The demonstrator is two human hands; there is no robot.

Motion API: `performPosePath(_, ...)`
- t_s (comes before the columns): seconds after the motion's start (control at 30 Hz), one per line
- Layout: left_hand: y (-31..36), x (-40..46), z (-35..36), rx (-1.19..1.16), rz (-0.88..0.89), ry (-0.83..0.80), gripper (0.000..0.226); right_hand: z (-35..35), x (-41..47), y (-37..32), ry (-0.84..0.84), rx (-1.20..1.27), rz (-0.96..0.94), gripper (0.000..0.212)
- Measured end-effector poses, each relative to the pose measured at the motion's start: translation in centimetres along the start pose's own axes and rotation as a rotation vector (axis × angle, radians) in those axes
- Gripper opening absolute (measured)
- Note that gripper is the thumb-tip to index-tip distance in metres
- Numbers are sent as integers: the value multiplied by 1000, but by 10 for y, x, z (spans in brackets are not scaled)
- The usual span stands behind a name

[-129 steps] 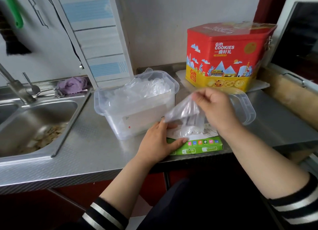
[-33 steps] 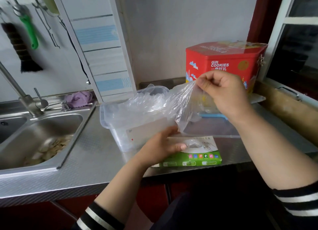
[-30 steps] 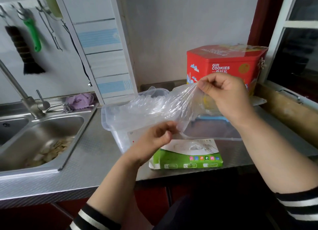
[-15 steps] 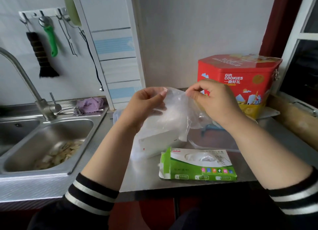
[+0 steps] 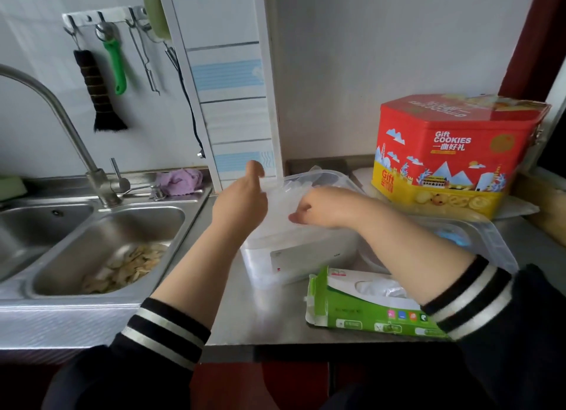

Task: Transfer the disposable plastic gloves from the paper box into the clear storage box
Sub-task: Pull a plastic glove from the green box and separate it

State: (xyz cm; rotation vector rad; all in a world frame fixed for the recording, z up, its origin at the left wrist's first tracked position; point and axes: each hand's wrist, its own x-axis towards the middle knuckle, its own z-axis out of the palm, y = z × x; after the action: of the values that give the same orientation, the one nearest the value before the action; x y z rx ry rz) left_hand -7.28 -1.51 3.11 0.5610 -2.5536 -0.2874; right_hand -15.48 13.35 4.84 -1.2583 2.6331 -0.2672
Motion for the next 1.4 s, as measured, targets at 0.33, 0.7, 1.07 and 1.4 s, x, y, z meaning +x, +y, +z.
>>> performPosePath(0.33, -3, 15, 2, 472, 168, -463, 26, 8, 44, 13, -257, -39, -85, 38)
performPosePath(0.7, 3, 4, -22, 483, 211, -343, 42, -12, -16, 36, 676, 436, -35, 14)
performPosePath(1.07, 36, -49, -13, 81, 322, 234, 11, 44, -107, 71, 47, 307, 17, 30)
performPosePath(1.4, 79, -117, 67, -440, 314, -431, 81, 90, -104, 81, 245, 307, 126, 20)
